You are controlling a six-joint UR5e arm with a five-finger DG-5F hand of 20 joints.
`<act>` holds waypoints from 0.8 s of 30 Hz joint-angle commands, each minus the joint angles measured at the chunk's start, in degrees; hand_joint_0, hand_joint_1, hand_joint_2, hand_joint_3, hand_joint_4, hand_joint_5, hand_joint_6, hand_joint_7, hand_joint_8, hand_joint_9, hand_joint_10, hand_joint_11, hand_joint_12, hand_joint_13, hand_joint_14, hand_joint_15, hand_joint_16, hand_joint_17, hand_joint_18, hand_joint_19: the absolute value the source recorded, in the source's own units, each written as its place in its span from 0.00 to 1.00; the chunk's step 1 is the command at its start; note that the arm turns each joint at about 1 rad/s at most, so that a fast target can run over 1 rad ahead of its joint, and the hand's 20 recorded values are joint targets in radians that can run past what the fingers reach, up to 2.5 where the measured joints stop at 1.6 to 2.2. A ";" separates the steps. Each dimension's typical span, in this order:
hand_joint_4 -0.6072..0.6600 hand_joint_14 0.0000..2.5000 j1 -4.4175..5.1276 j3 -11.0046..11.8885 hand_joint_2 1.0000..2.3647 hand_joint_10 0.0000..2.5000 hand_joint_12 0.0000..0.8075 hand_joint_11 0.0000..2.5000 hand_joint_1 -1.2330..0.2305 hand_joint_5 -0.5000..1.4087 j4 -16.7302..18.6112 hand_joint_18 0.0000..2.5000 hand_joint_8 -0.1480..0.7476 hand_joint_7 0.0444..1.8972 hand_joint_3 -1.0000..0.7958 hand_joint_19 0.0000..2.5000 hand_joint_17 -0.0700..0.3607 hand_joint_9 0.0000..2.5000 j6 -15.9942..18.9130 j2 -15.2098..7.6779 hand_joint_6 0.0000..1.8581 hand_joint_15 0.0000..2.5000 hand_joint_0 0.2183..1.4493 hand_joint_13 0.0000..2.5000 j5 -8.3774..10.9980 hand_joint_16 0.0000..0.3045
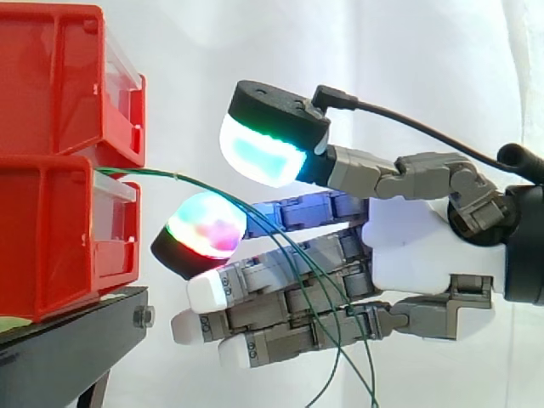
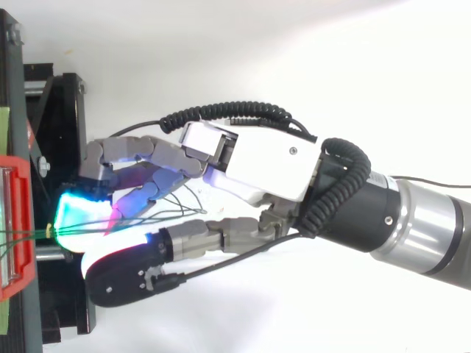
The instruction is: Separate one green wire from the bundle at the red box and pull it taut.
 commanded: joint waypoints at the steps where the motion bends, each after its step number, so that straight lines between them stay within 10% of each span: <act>1: 0.61 0.00 -0.51 0.46 0.01 0.00 0.41 0.11 0.46 0.23 -0.98 0.19 0.50 0.71 0.36 0.12 0.38 0.36 0.25 -0.05 0.29 0.07 0.32 0.22 -0.41 0.14; 16: 0.65 0.00 -1.04 0.55 0.01 0.01 0.44 0.15 0.34 0.18 -0.98 0.20 0.51 0.50 0.35 0.14 0.40 0.34 0.52 0.04 0.46 0.09 0.31 0.22 -1.65 0.15; 24: 0.64 0.00 -0.86 1.52 0.01 0.01 0.44 0.16 0.46 0.19 -1.50 0.22 0.52 0.56 0.39 0.15 0.41 0.37 0.52 0.04 0.46 0.10 0.30 0.24 -1.56 0.15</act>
